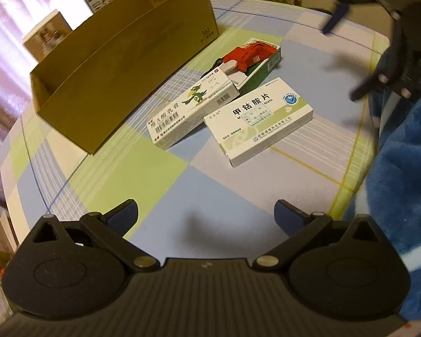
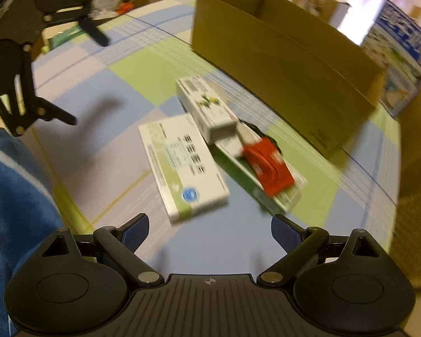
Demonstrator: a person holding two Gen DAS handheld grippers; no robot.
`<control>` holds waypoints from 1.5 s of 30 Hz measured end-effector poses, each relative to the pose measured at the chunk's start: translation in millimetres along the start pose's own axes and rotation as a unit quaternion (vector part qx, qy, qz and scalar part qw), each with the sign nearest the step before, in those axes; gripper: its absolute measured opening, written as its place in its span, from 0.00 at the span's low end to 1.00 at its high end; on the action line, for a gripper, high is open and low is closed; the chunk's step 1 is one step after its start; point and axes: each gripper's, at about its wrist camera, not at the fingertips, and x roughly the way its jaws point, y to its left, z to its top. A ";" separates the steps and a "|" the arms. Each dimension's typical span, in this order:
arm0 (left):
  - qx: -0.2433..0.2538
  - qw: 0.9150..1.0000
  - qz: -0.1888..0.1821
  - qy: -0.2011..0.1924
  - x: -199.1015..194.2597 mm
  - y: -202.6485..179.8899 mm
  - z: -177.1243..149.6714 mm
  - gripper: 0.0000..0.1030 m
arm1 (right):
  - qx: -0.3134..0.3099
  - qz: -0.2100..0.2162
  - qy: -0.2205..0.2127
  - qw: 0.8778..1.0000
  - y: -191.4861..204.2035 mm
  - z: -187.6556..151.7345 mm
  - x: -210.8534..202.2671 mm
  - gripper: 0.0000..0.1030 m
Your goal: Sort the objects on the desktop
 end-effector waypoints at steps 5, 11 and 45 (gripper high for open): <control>0.056 0.998 0.013 -0.009 10.5 5.5 15.0 0.98 | -0.061 0.029 0.000 0.998 2.4 12.7 20.7 0.88; 0.115 0.993 0.001 -0.029 29.0 9.5 30.4 0.98 | -0.096 0.049 0.002 0.994 1.7 18.8 47.3 0.88; 0.231 0.969 -0.087 -0.031 110.4 25.5 79.3 0.83 | -0.079 0.115 0.061 0.988 -34.9 -5.6 61.6 0.66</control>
